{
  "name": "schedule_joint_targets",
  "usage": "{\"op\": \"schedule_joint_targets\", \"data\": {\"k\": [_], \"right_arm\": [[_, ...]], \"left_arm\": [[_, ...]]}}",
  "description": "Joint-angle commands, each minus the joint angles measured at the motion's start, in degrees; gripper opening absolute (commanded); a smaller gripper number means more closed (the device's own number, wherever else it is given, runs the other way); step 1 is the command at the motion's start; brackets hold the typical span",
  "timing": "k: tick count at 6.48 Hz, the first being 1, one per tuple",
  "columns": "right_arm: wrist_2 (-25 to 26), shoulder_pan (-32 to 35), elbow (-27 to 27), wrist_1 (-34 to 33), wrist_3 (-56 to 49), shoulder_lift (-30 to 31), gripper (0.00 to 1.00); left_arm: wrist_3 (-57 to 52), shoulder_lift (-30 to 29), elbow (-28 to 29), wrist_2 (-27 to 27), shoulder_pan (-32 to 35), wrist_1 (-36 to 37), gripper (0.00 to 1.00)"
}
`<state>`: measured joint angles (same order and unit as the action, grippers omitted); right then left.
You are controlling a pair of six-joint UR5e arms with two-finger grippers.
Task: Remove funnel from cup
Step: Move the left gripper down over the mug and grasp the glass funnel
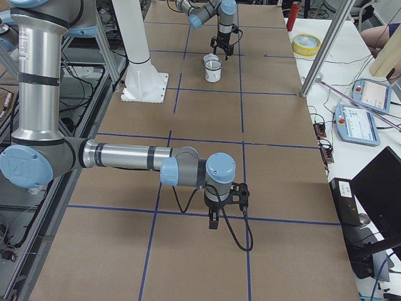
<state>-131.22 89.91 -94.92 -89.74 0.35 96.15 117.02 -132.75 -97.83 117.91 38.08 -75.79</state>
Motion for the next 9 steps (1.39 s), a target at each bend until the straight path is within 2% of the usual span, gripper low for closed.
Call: {"op": "schedule_joint_targets", "data": {"k": [1, 2, 3, 4, 5, 6, 7, 8, 9], "right_arm": [[0.0, 0.0, 0.0, 0.0, 0.0, 0.0, 1.0], [0.0, 0.0, 0.0, 0.0, 0.0, 0.0, 1.0], [0.0, 0.0, 0.0, 0.0, 0.0, 0.0, 1.0], [0.0, 0.0, 0.0, 0.0, 0.0, 0.0, 1.0], [0.0, 0.0, 0.0, 0.0, 0.0, 0.0, 1.0], [0.0, 0.0, 0.0, 0.0, 0.0, 0.0, 1.0], [0.0, 0.0, 0.0, 0.0, 0.0, 0.0, 1.0], [0.0, 0.0, 0.0, 0.0, 0.0, 0.0, 1.0], [0.0, 0.0, 0.0, 0.0, 0.0, 0.0, 1.0]], "left_arm": [[0.0, -1.4, 2.5, -2.4, -0.9, -0.3, 0.9], [0.1, -1.5, 3.4, -2.5, -2.0, -0.3, 0.87], [0.1, -1.4, 3.8, -2.5, -3.3, -0.4, 0.8], [0.2, -1.5, 3.8, -2.5, -3.4, -0.4, 0.69], [0.1, -1.5, 3.9, -2.4, -3.4, -0.4, 0.64], [0.2, -1.5, 3.9, -2.4, -3.4, -0.4, 0.51], [0.2, -1.6, 3.7, -2.4, -3.4, -0.4, 0.24], [0.2, -1.9, 3.3, -2.5, -3.4, -0.3, 0.0], [0.1, -2.2, 2.9, -2.5, -3.4, -0.3, 0.0]]}}
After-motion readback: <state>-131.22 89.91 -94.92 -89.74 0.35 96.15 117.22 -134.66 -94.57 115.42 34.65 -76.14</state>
